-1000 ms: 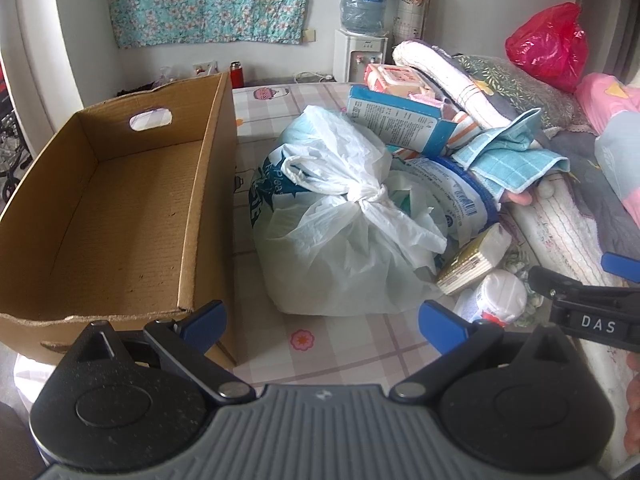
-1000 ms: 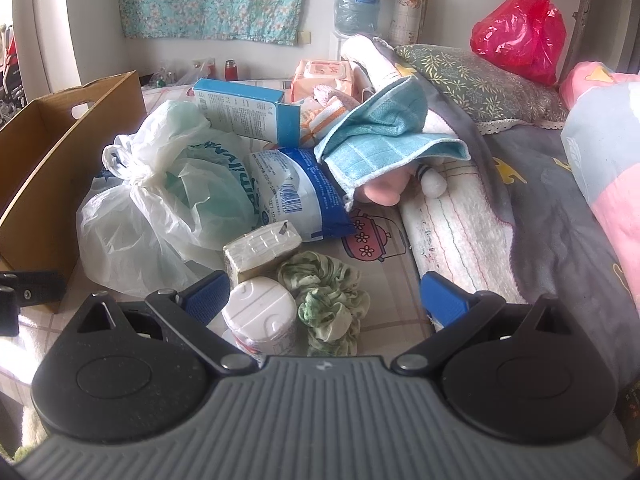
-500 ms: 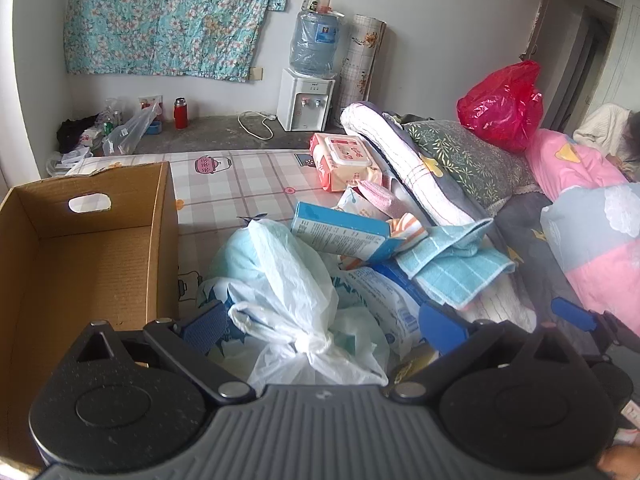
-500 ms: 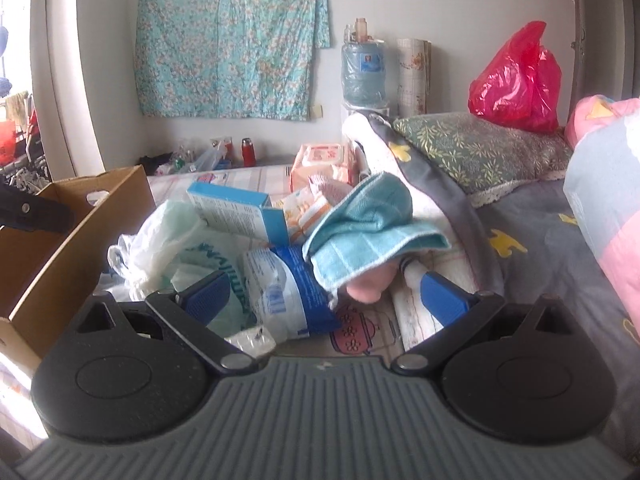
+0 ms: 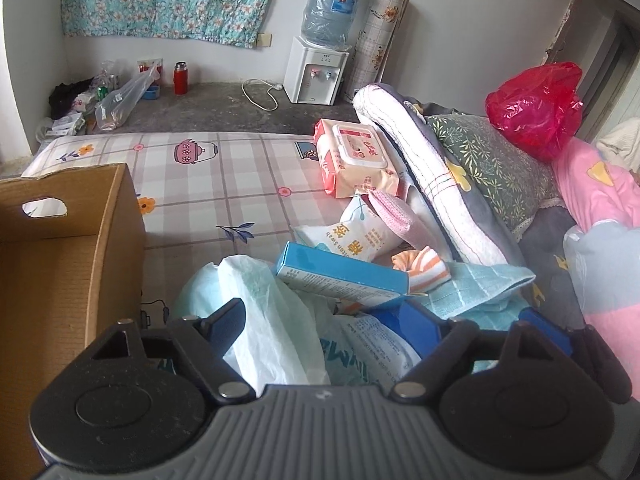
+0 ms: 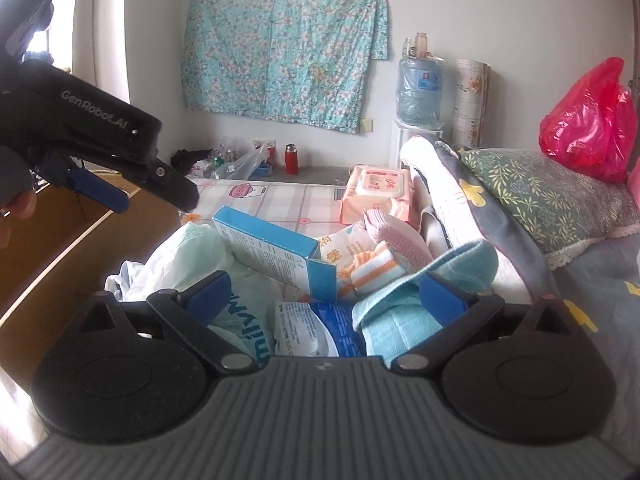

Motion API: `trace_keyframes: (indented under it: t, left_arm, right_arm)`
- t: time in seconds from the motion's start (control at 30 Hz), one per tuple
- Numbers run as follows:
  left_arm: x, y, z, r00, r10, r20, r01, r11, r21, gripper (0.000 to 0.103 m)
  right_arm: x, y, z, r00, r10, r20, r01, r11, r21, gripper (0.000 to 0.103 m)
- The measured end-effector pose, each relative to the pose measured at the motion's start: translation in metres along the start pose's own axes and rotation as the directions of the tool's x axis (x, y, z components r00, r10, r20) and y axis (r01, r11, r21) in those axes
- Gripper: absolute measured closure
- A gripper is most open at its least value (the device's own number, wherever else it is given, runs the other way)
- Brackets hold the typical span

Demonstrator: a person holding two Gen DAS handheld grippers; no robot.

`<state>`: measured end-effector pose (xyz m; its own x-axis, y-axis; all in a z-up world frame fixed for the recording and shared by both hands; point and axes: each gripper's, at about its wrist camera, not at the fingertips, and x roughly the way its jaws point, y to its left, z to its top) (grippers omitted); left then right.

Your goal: Organize soft objects

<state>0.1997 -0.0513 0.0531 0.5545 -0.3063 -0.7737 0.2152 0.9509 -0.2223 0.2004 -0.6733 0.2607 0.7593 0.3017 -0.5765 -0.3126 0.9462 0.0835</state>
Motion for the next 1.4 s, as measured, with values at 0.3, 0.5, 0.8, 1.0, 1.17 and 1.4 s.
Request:
trace_keyframes:
  t: [0.3,0.5,0.8,1.0,1.17,1.4]
  left_arm:
    - [0.036,-0.002,0.024,0.999,0.039,0.003,-0.039,0.999,-0.008,0.054]
    - [0.060,0.005,0.029,0.996,0.064,-0.062,-0.065,0.998,-0.021,0.076]
    - [0.062,0.017,0.022,0.994,0.040,-0.104,-0.046,0.997,-0.058,0.087]
    - [0.037,0.012,0.015,0.997,-0.035,-0.073,0.030,0.997,-0.073,0.085]
    - [0.013,0.005,0.004,0.996,-0.078,-0.040,0.075,0.994,-0.078,0.080]
    - [-0.008,-0.005,-0.019,0.990,-0.142,-0.021,0.140,0.987,-0.074,0.064]
  right_arm:
    - [0.058,0.002,0.035,0.998,0.065,0.010,-0.062,0.978,-0.198,0.007]
    - [0.106,0.016,0.047,0.983,0.162,-0.088,-0.181,0.936,-0.301,0.008]
    - [0.134,0.035,0.027,0.954,0.186,-0.233,-0.256,0.914,-0.316,0.068]
    - [0.110,0.035,0.018,0.977,0.139,-0.163,-0.184,0.934,-0.307,0.080]
    - [0.084,0.037,0.018,0.993,0.060,-0.099,-0.089,0.941,-0.325,0.084]
    - [0.040,0.041,0.001,0.993,-0.100,-0.056,0.071,0.918,-0.390,0.084]
